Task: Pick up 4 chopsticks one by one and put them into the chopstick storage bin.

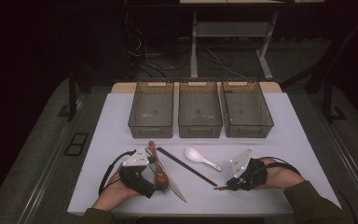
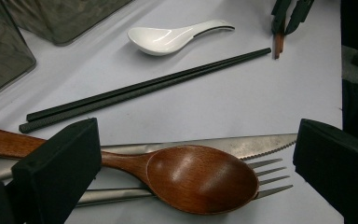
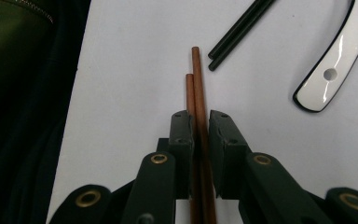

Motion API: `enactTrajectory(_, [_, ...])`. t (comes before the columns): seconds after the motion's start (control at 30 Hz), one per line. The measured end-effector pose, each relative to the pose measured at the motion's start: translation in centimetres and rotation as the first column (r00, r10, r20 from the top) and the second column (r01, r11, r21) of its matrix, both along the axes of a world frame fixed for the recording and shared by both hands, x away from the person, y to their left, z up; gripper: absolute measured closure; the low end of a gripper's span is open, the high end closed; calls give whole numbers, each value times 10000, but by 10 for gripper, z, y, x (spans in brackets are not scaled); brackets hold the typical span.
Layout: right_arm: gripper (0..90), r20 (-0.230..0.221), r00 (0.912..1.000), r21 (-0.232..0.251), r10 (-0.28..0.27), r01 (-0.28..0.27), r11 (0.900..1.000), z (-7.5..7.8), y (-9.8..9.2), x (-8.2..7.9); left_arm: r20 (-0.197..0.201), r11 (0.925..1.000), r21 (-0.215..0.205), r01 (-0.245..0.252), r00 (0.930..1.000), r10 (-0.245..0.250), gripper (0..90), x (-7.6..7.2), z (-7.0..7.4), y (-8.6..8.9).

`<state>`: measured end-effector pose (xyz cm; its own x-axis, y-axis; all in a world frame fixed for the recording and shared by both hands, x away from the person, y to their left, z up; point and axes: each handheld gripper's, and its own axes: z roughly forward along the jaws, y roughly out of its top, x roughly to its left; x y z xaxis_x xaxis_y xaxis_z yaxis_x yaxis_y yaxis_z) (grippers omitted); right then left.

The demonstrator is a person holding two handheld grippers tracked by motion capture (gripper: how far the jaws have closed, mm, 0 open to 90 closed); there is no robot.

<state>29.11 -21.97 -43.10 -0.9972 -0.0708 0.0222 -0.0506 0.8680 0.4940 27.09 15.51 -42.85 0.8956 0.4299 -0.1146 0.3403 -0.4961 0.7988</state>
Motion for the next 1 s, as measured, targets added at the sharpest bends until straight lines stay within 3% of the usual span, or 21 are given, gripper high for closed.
enactTrajectory(0.17, [836, -65, 9999, 97, -118, 119, 9999, 2, -4, 2, 1, 10000, -19, -8, 10000, 8, 2, 0, 0, 0])
enactTrajectory(0.27, [842, -125, 9987, 14, -502, 502, 9987, 4, -6, 2, -6, 10000, 5, -4, 10000, 4, 2, 0, 0, 0])
enactTrajectory(0.33, [841, 116, 9993, -54, -367, 368, 9993, 2, -7, 5, -4, 10000, 3, 3, 10000, -3, 2, 0, 0, 0])
enactTrajectory(0.8, [845, -192, 9990, -213, -412, 408, 9989, 0, -4, 8, -11, 10000, 10, 16, 10000, -16, 2, 0, 0, -1])
enactTrajectory(1.0, [853, -227, 9996, -184, -162, 158, 9997, 0, -4, 10, 14, 10000, 11, 29, 10000, -29, 2, 0, 0, -1])
